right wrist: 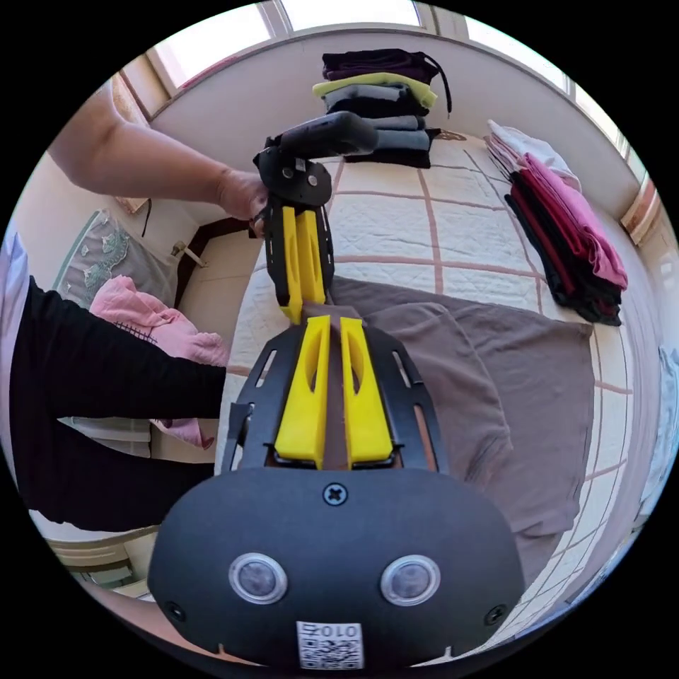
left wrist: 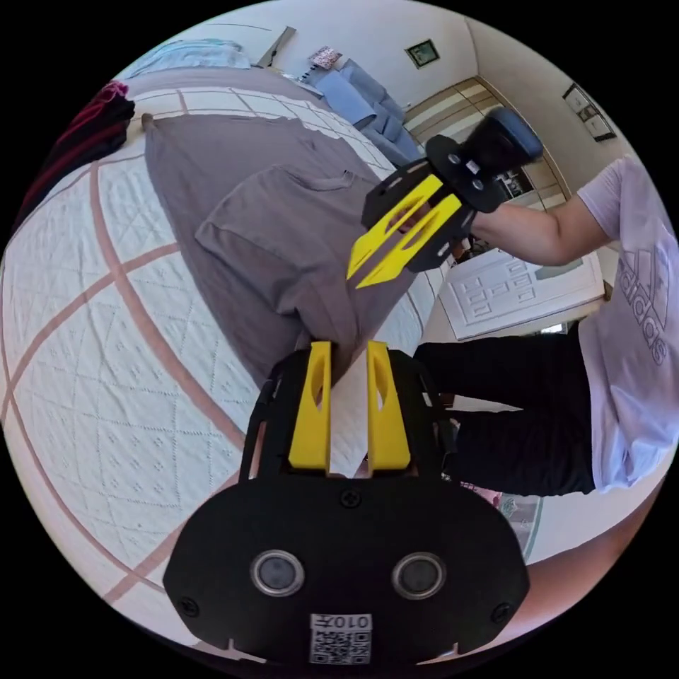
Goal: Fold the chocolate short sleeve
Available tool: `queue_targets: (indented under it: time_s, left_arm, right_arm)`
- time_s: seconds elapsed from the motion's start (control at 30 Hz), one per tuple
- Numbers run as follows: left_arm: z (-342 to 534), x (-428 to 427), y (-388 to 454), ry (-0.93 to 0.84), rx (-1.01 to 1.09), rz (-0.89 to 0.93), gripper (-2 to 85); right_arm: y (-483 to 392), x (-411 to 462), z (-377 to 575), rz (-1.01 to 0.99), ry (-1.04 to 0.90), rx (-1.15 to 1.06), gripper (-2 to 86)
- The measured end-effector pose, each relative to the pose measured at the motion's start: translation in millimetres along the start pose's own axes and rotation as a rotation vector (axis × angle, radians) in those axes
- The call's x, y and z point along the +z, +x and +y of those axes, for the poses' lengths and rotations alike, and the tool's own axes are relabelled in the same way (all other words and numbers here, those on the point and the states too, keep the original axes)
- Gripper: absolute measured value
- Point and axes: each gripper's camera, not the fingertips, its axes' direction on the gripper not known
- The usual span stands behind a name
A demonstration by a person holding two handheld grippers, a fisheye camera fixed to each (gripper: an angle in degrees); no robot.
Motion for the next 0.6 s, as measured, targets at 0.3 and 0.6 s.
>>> queue_targets:
  time_s: [0.3, 0.6]
  left_arm:
    - [45, -15, -30, 0.104, -0.295, 0.195, 2.0]
    - [-48, -57, 58, 0.037, -0.161, -0.320, 5.1]
  right_arm:
    - [-7, -10, 112, 0.038, 0.015, 0.497, 3.4]
    - [-49, -34, 335, 0.377, -0.172, 1.279, 6.7]
